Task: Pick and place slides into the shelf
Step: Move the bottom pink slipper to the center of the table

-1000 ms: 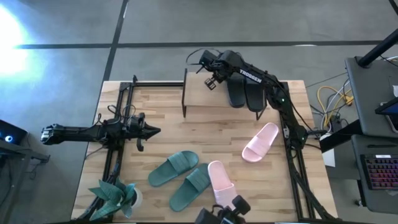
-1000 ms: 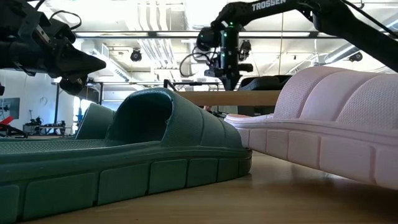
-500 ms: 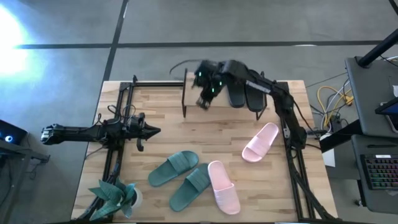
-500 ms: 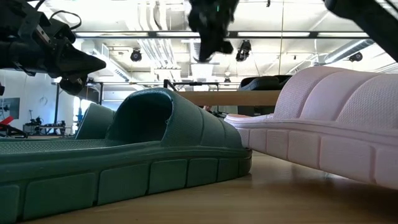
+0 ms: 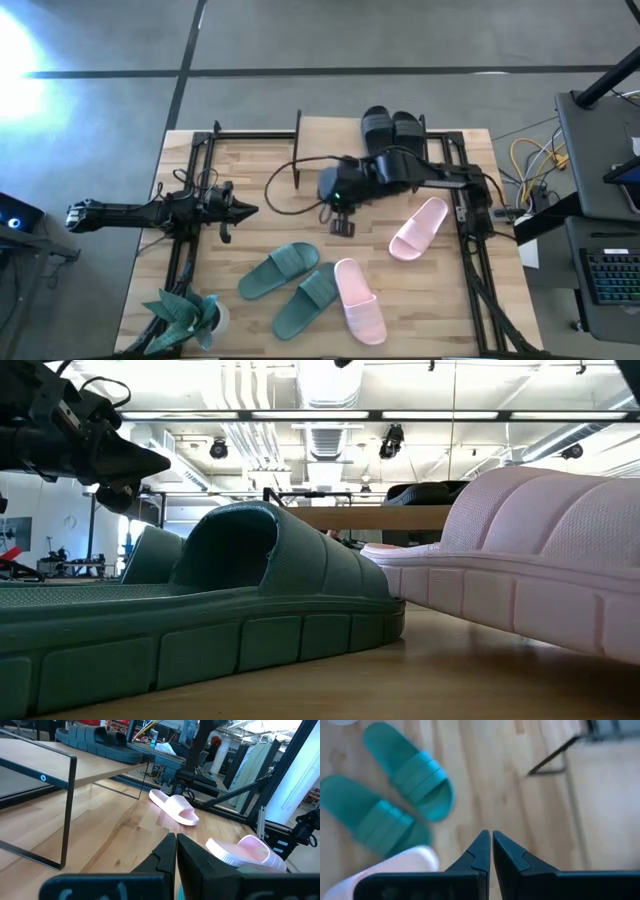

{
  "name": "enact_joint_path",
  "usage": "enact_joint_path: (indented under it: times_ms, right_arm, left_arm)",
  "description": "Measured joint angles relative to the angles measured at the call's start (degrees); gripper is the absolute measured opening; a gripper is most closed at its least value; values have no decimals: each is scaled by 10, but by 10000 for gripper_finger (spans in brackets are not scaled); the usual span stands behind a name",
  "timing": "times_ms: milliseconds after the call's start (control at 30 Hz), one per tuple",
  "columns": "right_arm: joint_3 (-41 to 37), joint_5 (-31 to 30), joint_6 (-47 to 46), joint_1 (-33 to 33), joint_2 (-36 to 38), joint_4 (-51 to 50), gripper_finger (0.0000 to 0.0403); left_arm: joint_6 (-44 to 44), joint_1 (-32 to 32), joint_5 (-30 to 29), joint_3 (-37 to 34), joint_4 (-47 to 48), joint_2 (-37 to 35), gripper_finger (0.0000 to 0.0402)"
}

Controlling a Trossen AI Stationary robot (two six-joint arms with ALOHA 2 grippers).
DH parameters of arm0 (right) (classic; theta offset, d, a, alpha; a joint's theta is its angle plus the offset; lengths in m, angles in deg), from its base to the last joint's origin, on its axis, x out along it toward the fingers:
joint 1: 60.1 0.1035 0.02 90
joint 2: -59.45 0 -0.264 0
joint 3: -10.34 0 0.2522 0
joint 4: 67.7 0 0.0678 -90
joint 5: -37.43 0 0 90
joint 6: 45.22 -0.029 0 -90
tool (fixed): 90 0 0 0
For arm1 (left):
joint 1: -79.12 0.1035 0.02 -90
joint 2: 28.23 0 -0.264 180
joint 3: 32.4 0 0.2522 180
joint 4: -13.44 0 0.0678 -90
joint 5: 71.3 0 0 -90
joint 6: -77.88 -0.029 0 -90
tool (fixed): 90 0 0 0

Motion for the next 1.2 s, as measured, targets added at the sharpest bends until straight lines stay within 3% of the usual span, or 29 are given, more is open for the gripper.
enact_joint_path:
  times_ms: [167,400,600,767,1000,1133,1200]
  right_arm:
    - [-8,2,-116,60,13,-60,35]
    - [-38,18,-248,148,28,-61,126]
    - [-107,46,-288,216,30,-59,187]
    - [-194,158,-306,230,30,21,182]
    - [-305,226,-266,209,30,134,152]
    - [-361,314,-228,177,31,210,143]
    - [-385,330,-203,163,31,233,140]
  left_arm:
    - [0,0,0,0,0,0,0]
    - [0,0,0,0,0,0,0]
    - [0,0,0,0,0,0,0]
    - [22,0,1,0,-3,0,0]
    - [326,0,2,0,-21,0,0]
    - [346,-1,34,0,-37,0,0]
    - [347,-1,54,0,-49,0,0]
